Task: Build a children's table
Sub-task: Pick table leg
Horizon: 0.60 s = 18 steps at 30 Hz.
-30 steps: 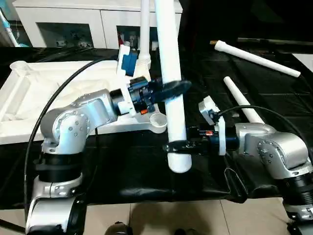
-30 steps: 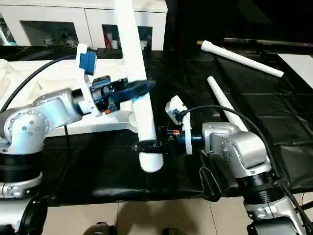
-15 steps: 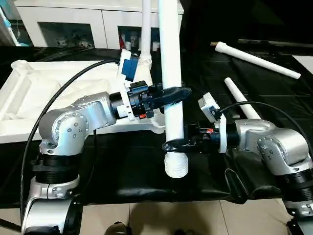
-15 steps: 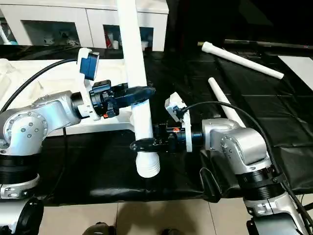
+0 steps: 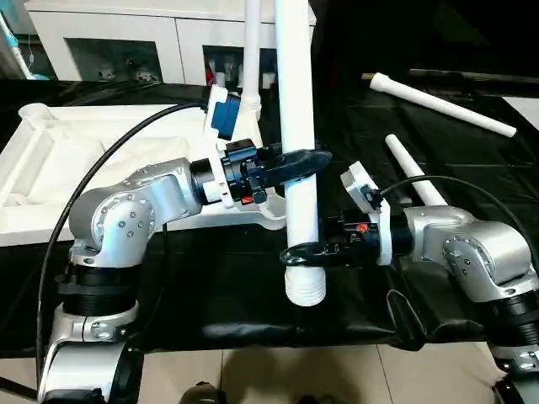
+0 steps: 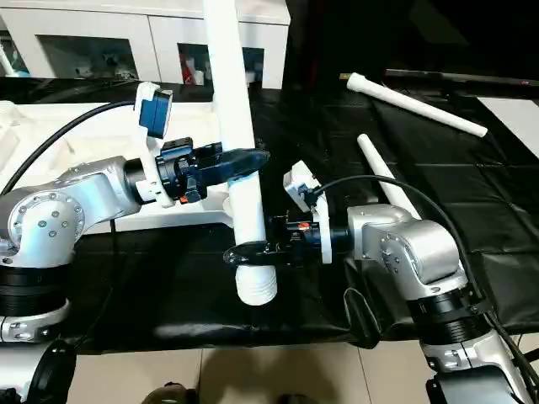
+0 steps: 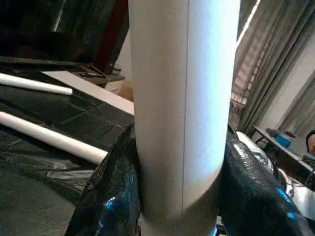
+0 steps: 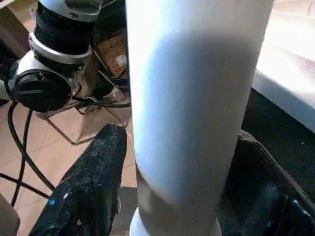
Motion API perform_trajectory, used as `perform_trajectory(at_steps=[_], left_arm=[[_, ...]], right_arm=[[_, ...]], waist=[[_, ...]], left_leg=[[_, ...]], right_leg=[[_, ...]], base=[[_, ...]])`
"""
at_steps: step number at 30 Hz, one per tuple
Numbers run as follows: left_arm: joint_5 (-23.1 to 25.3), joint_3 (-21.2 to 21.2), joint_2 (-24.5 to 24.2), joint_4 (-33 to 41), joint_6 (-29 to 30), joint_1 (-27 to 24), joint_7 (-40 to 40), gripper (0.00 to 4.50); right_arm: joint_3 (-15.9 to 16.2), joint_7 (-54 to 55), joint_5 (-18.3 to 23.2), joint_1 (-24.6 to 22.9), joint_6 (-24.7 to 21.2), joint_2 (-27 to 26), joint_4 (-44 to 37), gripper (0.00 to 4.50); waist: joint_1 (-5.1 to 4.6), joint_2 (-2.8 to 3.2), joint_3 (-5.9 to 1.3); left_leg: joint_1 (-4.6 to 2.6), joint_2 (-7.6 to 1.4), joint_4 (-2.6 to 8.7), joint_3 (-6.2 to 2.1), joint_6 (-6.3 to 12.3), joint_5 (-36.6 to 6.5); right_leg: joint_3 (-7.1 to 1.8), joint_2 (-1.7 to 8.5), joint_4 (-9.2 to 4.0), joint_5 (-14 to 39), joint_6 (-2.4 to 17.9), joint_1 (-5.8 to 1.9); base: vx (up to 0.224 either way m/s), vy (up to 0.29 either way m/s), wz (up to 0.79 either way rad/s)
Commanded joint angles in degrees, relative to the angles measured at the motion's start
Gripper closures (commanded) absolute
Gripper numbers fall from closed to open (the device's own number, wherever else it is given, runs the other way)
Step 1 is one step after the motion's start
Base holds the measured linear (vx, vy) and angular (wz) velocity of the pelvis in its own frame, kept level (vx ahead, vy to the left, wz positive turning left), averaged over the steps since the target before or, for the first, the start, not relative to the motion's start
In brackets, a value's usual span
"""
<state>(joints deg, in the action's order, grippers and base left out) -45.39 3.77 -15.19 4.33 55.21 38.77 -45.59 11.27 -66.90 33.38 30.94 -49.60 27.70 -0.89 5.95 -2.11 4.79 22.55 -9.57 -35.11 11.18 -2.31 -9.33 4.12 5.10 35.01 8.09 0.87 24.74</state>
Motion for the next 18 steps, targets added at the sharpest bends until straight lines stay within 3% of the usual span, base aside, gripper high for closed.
perform_trajectory(at_steps=[1, 11, 18], left_arm=[[-0.74, -0.76, 0.17, 0.86, -0.53, 0.8, -0.57, 2.72], [-0.84, -1.31, 0.45, 0.91, -0.85, 0.85, -0.9, 2.72], [-0.5, -1.4, 0.57, 0.66, -1.42, 0.84, -0.97, 2.72]], right_arm=[[0.23, -0.72, 0.05, -0.16, -0.01, 0.67, 0.47, 1.84], [0.04, -0.88, 0.29, -0.46, 0.45, 0.44, 0.69, 2.56], [-0.16, -0.71, 0.41, -0.51, 0.79, 0.25, 0.91, 2.64]], waist=[[0.15, -0.25, -5.3], [0.23, 0.0, -5.37], [0.3, -0.19, -5.36]], left_leg=[[-1.28, -3.06, 3.76, -1.64, 0.07, -12.16], [-1.25, -3.05, 3.74, -1.66, -0.02, -12.34], [-1.32, -3.1, 3.73, -1.63, 0.07, -12.3]], right_leg=[[-2.42, 3.29, -4.47, 21.39, 7.37, -3.62], [-2.44, 3.28, -4.39, 20.08, 7.98, -3.7], [-2.46, 3.3, -4.35, 20.17, 8.05, -3.67]], base=[[0.0, 0.0, 0.0], [0.0, 0.0, 0.0], [0.0, 0.0, 0.0]])
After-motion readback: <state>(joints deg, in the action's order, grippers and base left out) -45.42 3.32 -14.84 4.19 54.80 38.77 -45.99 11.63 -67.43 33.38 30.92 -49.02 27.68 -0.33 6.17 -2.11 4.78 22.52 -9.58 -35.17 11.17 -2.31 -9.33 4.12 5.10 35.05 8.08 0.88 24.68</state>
